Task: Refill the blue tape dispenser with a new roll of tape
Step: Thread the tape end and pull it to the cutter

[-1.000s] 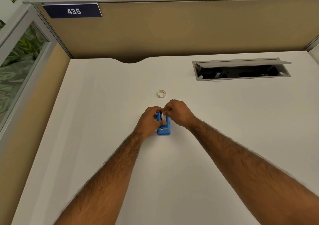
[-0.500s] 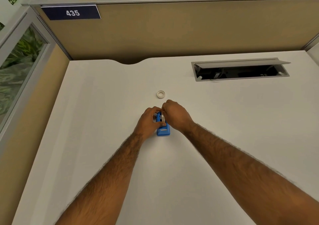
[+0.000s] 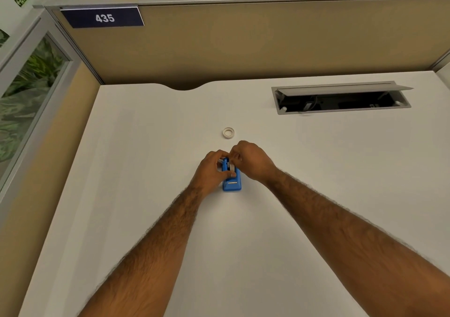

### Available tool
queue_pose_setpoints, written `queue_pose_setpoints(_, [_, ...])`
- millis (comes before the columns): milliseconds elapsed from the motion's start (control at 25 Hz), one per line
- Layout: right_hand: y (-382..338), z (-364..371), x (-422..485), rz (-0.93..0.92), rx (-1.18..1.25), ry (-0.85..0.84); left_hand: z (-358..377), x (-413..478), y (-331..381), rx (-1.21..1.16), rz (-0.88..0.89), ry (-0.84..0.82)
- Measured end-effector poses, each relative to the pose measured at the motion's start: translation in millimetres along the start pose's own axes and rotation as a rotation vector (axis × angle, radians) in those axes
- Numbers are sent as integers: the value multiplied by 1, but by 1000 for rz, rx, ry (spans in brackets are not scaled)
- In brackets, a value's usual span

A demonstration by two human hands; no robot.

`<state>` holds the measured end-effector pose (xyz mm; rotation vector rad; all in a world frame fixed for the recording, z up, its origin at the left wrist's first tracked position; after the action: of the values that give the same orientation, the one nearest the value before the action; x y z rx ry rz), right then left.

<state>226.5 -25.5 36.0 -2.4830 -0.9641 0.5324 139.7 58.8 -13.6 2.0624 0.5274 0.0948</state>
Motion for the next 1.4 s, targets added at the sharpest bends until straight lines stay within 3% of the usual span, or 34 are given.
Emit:
queue_pose_setpoints(400, [-3,9,3,18,-78,76,2,-2,0,37,28,14])
queue_pose_setpoints(760, [7,-5,-5,60,145,16,1,-4,-3,-41,11,19])
queue_pose_setpoints(1400, [-8,3,-6,-54,-111,65,1,-2,-2,-20,6,38])
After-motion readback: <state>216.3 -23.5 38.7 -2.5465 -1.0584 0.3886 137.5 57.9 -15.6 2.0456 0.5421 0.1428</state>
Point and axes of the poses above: each hand's wrist, its own x-axis towards the middle knuckle, its own z-axis out of the palm, y = z × x, the point moved 9 cm from there along x, towards the middle knuckle, and after that the axes turned 9 degrees about z, right-handed, at the moved point
